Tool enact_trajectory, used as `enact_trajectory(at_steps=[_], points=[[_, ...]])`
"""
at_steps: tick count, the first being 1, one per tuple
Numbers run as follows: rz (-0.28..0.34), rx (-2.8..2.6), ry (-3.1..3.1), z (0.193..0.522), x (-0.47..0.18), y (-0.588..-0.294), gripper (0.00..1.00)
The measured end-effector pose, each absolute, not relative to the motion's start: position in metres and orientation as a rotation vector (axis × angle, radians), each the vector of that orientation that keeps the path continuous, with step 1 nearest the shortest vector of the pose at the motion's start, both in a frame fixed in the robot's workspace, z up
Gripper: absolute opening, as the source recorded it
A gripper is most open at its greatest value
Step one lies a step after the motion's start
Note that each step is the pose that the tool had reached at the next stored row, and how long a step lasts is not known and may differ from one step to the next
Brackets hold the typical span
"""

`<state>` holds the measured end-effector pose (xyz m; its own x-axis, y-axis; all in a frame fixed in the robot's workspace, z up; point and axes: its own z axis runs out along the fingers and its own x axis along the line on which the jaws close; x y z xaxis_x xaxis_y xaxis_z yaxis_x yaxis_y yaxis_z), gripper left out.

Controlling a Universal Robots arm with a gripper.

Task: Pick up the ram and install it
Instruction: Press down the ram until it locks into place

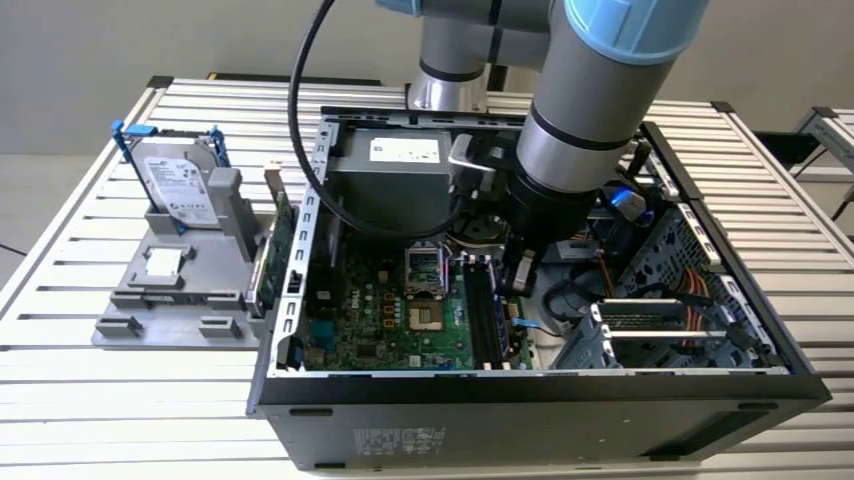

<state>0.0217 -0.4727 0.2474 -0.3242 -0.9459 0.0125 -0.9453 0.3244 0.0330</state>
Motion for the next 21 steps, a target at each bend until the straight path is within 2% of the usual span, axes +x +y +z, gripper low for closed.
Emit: enact_trajectory(at_steps=[21], points=[[-0.025,2.072,-2.320,0.2407,0.0217,-0.4698,0.00]])
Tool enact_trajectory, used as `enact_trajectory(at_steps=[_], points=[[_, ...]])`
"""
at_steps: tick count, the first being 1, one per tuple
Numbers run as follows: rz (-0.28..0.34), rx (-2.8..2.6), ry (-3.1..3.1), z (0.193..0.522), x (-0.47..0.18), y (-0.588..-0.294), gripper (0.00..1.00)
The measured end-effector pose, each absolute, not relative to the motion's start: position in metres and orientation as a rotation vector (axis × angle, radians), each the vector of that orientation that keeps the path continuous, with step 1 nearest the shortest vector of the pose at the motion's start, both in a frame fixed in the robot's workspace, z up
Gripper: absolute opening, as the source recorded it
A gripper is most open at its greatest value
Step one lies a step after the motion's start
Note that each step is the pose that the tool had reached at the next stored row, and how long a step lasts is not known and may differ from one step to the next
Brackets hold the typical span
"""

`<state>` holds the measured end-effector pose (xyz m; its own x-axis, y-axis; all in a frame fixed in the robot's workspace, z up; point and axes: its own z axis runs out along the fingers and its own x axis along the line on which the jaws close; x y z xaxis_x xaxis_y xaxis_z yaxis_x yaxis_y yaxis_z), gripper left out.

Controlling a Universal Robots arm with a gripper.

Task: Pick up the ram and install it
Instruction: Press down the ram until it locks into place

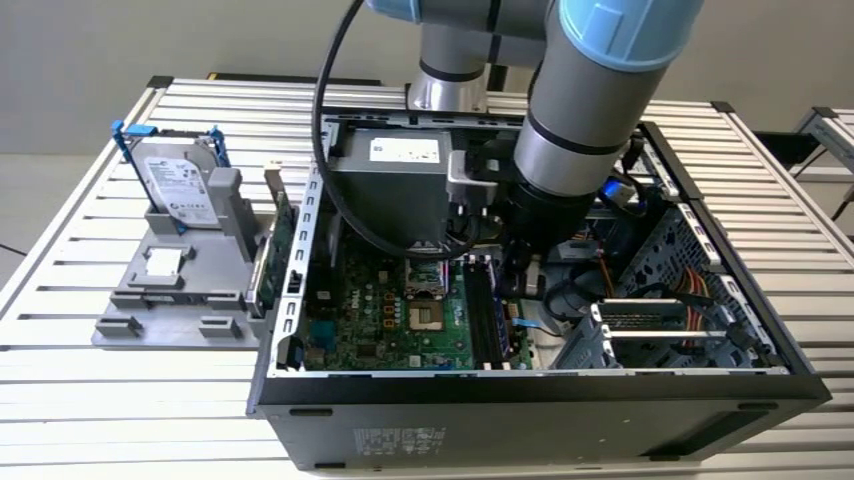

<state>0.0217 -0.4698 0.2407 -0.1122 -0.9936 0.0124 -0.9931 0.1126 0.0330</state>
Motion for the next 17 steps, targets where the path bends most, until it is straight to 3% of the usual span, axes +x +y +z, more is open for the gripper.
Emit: enact_trajectory(at_steps=[17], points=[[-0.025,2.099,-2.295,0.228,0.022,-0.470,0.00]])
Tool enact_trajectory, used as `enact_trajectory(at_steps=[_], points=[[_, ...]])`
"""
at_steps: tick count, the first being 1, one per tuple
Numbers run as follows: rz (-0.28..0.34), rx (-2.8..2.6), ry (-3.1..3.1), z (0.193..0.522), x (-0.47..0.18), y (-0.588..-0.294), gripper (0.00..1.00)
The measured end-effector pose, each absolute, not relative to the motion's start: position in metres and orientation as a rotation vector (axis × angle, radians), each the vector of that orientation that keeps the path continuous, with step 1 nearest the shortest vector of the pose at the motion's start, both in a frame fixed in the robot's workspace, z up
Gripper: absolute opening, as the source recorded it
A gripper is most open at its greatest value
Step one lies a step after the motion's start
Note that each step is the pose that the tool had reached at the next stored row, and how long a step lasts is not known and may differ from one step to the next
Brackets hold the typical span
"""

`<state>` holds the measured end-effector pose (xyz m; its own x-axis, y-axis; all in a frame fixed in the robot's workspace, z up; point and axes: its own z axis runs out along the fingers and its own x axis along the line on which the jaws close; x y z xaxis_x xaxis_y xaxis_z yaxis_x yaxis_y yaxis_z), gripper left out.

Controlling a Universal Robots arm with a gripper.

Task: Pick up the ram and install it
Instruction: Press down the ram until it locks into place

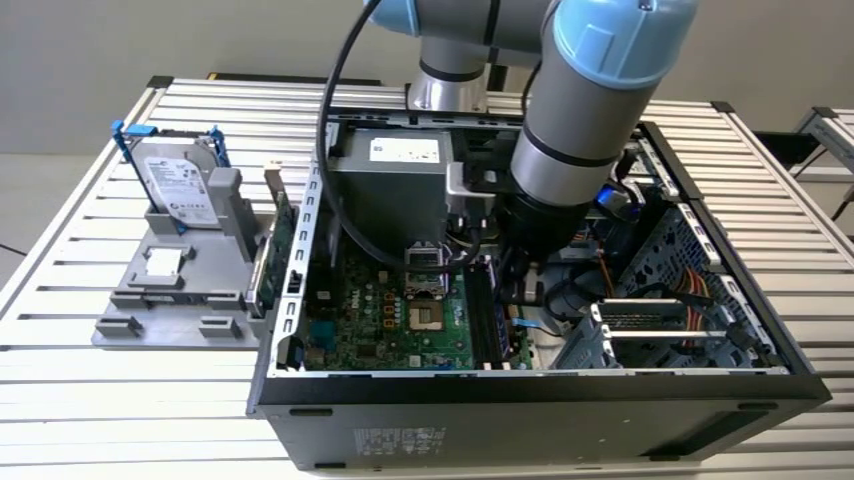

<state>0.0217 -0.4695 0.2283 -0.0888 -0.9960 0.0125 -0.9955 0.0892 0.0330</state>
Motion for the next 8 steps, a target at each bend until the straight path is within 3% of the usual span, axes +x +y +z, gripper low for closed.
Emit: enact_trajectory(at_steps=[8], points=[[-0.025,2.099,-2.295,0.2197,0.0217,-0.4696,0.00]])
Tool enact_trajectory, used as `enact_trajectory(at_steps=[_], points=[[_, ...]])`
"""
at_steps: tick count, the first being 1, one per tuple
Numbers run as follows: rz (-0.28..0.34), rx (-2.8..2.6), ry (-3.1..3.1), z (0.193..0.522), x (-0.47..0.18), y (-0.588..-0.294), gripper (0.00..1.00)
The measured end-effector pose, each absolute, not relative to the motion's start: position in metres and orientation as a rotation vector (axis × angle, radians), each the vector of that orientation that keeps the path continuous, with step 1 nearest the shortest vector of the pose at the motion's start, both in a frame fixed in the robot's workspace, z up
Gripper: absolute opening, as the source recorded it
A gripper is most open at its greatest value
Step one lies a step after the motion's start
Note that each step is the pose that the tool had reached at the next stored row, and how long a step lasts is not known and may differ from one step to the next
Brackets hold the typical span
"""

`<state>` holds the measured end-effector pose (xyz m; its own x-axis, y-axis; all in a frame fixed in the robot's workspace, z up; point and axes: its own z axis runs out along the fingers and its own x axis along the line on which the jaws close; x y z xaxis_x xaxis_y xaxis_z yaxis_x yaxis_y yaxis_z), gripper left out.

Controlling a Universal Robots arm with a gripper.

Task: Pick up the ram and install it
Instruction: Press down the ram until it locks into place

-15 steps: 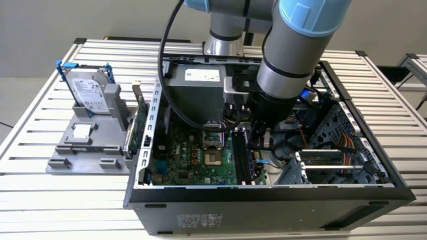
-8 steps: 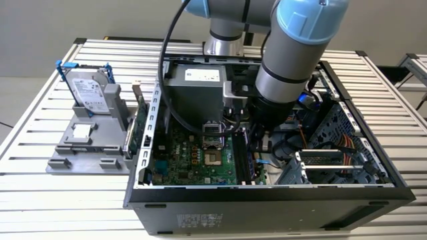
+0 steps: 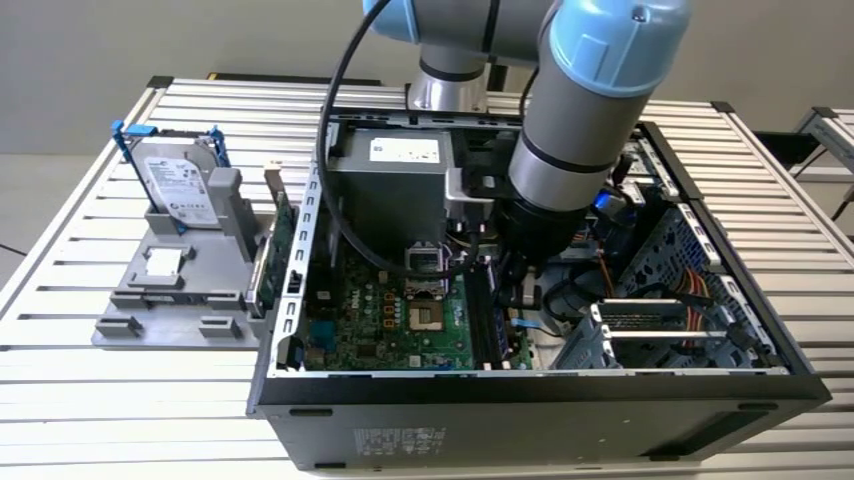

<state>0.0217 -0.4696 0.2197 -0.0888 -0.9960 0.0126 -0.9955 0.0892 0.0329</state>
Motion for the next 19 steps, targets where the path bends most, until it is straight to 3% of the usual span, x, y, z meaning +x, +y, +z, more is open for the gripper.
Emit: enact_trajectory(at_steps=[7,19], points=[[-0.028,2.101,-2.297,0.224,0.022,-0.469,0.00],[-0.025,2.099,-2.295,0.280,0.022,-0.470,0.00]])
